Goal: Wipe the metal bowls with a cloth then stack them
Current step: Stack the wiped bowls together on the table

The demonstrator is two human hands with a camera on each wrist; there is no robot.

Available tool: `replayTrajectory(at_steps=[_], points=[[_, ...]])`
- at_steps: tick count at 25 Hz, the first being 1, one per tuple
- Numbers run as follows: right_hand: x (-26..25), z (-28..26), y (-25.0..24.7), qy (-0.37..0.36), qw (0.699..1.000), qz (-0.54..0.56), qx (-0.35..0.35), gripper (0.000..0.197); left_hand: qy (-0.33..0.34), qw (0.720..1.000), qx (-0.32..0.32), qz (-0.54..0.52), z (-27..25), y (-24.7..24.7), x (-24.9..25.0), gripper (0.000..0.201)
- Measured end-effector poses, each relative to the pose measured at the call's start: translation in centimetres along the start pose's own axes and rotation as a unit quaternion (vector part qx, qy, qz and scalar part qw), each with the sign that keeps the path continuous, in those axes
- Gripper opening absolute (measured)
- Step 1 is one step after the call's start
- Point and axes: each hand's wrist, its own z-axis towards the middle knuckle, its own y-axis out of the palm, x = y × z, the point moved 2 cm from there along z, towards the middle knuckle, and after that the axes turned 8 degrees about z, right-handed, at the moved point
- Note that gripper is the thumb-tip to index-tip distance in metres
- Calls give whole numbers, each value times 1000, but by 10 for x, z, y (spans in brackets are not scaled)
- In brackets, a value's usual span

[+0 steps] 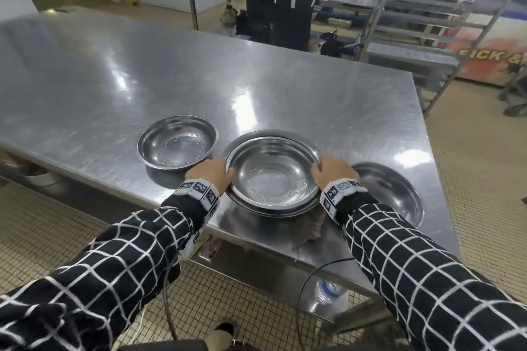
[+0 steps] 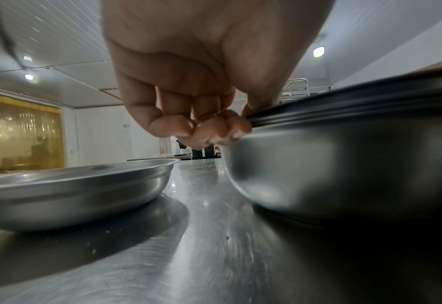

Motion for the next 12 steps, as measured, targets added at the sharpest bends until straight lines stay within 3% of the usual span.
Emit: replayTrajectory(at_steps=[7, 12], points=[[-4, 4, -13, 1, 999, 39, -13, 38, 11, 995, -22, -93, -7, 5, -19, 41], [-59, 15, -29, -97, 992, 83, -24, 29, -45, 986, -26, -157, -3, 0, -65, 39]])
